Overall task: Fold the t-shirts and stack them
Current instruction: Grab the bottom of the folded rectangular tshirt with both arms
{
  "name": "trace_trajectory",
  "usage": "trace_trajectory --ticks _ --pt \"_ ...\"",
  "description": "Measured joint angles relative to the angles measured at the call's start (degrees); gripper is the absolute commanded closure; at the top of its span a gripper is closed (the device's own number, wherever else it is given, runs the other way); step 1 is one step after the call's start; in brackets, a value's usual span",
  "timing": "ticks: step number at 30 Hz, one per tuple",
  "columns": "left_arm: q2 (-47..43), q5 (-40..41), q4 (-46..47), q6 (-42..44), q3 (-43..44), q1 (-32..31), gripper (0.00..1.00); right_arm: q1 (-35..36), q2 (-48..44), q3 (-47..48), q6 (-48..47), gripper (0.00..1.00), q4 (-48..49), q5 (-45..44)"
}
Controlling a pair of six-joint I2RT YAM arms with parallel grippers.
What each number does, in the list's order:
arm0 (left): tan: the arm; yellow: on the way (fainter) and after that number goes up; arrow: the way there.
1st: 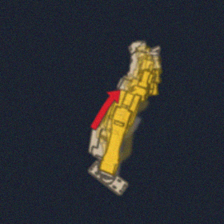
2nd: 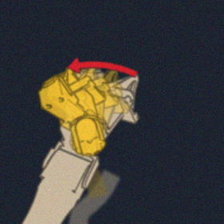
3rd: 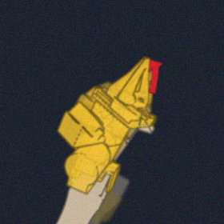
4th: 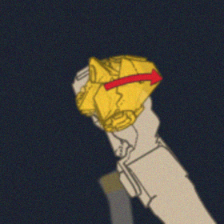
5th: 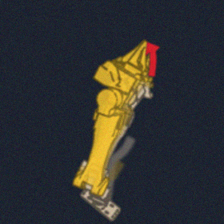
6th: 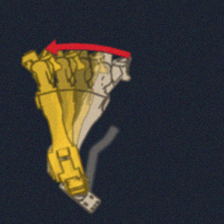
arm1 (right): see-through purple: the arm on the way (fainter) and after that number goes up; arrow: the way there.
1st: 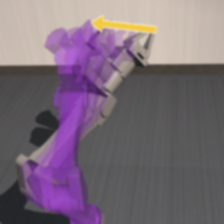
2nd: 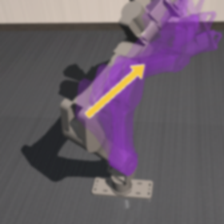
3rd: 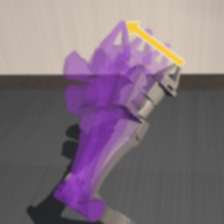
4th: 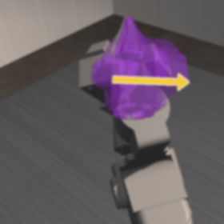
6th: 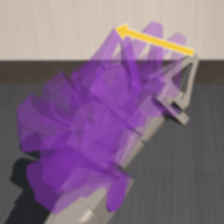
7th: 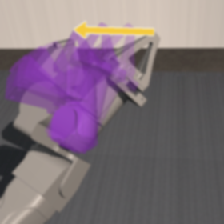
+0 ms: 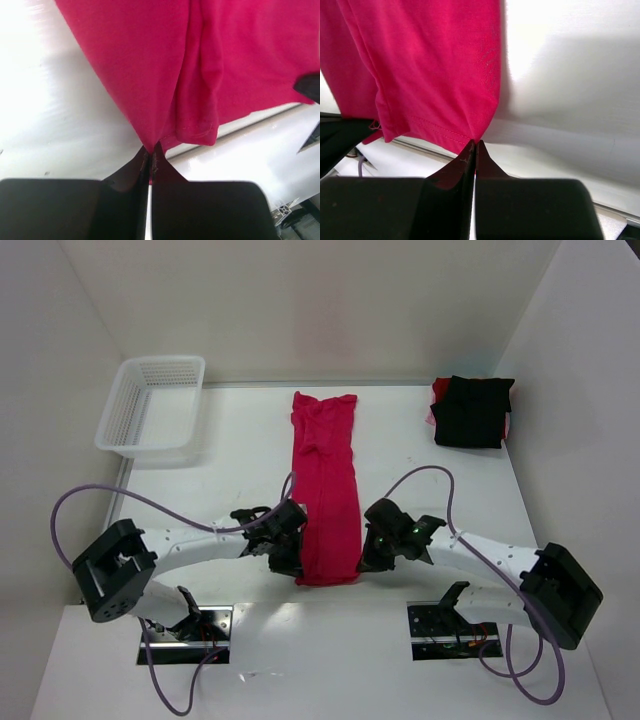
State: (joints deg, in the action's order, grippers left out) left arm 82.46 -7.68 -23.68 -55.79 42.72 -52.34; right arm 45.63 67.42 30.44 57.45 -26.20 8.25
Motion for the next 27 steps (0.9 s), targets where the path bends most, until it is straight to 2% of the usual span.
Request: trace_trajectory --ticks 6,11,18,22,27 --pt "-4.92 1.51 -4.17 0.04 1.73 0.00 1.00 0.00 -0.42 3.56 -0.33 1.00 -2.40 -0.28" --pt "-6.84 3.37 -7.82 1.20 7.91 0.81 1.00 -0.42 -0.50 13.27 -2.36 1.00 -5.42 -2.49" --pt "-8.44 4.52 -9.01 6.34 13.64 9.20 1.00 -5.42 -0.04 22.71 -7.80 1.00 -5.14 -5.18" --pt "-5.81 4.83 -9.16 10.64 17.18 14.45 1.00 -9.55 3.74 25.18 -11.52 1.00 -4.66 -6.67" --pt "2.80 3.54 -7.85 15.82 22.80 18.95 1.00 -13.86 9.60 27.15 -15.34 1.00 -3.43 -7.50"
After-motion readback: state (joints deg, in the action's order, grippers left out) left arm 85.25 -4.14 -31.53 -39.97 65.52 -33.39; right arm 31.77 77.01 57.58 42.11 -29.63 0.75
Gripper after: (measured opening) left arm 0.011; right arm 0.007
